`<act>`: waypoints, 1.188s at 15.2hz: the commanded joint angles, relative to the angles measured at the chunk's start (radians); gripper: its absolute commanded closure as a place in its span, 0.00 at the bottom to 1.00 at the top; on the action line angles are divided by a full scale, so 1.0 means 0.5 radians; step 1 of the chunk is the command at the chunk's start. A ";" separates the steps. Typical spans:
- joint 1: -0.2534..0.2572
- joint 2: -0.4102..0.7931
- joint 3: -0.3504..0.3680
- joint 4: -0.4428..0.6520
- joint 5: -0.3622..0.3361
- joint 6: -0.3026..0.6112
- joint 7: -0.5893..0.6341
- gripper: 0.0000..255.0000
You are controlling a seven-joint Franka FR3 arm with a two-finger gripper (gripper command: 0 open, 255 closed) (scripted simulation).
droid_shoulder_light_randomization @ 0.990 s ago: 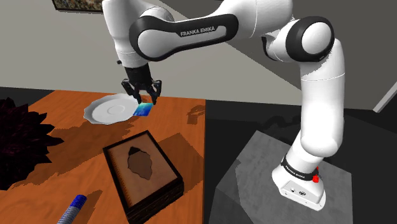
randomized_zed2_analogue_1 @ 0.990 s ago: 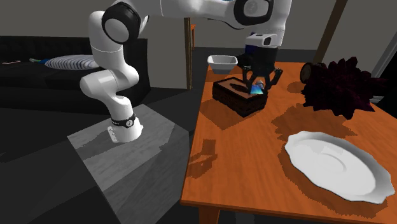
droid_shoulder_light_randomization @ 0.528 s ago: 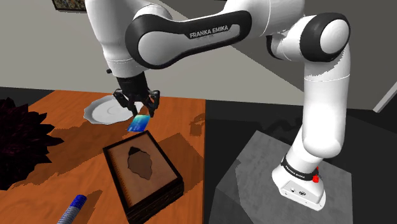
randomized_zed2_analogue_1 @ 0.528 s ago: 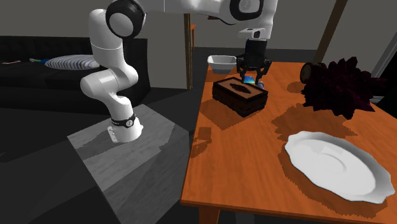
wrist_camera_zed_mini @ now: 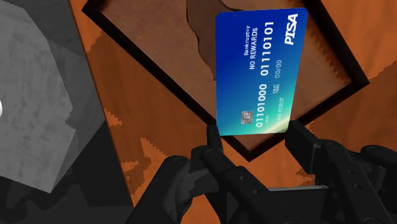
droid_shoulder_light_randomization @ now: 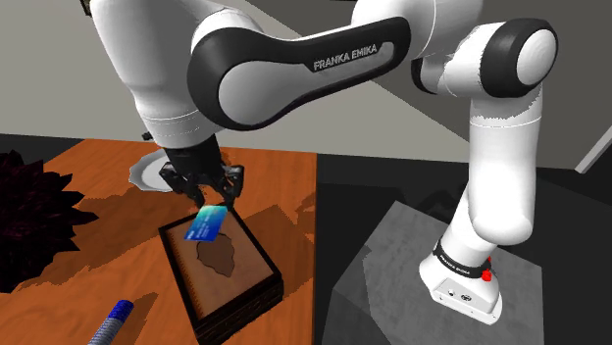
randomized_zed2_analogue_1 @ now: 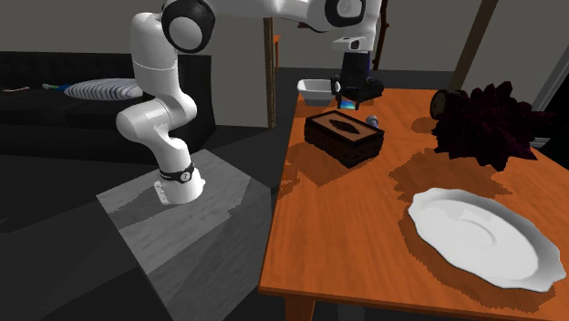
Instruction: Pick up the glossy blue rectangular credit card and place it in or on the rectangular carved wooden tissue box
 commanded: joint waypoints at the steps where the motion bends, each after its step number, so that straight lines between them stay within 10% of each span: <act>1: 0.001 0.005 -0.001 -0.049 -0.005 0.048 0.023 1.00; 18: -0.024 0.057 -0.030 -0.331 -0.064 0.354 0.099 1.00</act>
